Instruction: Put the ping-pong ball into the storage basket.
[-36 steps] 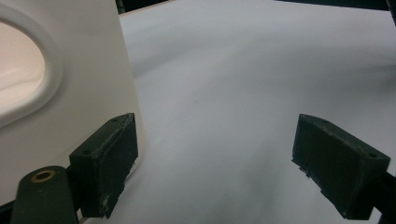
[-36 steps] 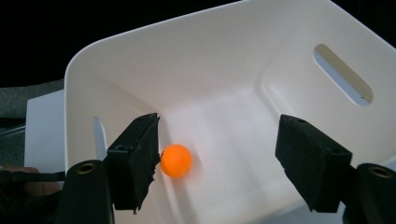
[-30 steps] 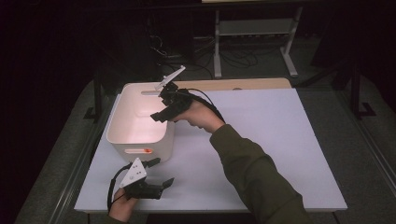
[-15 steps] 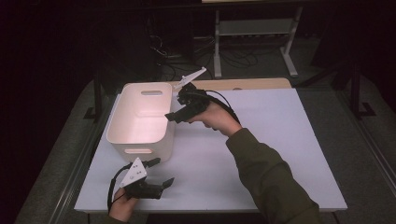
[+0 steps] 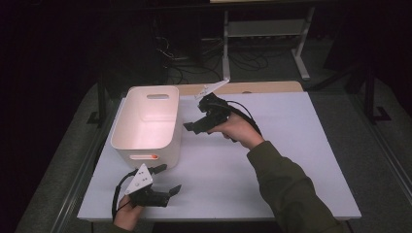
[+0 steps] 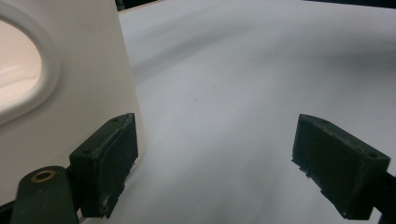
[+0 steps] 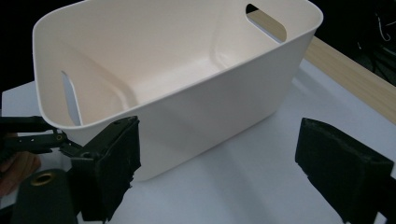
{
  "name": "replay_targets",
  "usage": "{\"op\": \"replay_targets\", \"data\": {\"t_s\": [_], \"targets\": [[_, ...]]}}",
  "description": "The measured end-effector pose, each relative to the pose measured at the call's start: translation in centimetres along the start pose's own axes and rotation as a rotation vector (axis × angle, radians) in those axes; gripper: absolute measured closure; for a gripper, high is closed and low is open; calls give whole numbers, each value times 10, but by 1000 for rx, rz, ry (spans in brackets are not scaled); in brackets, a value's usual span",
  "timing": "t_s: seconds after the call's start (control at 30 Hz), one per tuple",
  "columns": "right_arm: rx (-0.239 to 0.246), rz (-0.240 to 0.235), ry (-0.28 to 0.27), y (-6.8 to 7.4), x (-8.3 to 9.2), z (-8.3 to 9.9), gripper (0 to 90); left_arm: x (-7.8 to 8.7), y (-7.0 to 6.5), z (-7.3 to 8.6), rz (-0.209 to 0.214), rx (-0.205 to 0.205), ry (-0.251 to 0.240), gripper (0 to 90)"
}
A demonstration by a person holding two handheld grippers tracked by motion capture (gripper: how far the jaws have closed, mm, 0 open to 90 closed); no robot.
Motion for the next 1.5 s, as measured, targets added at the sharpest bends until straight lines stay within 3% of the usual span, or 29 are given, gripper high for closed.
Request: {"op": "replay_targets", "data": {"t_s": [0.57, 1.5], "targets": [[-27, 46, -23, -9, 16, 37, 19, 0, 0, 0, 3, 6, 7, 141], [-77, 146, -21, -19, 38, 121, 5, -1, 0, 1, 4, 12, 8, 141]]}}
Point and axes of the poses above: each handheld gripper's, and its own axes: x roughly backward along the jaws, z roughly out of its underside, y roughly to its left, the point moved 8 cm from there along -x, roughly forward along the jaws, and after that the axes turned 6 degrees about -y, right-handed, at the moved point
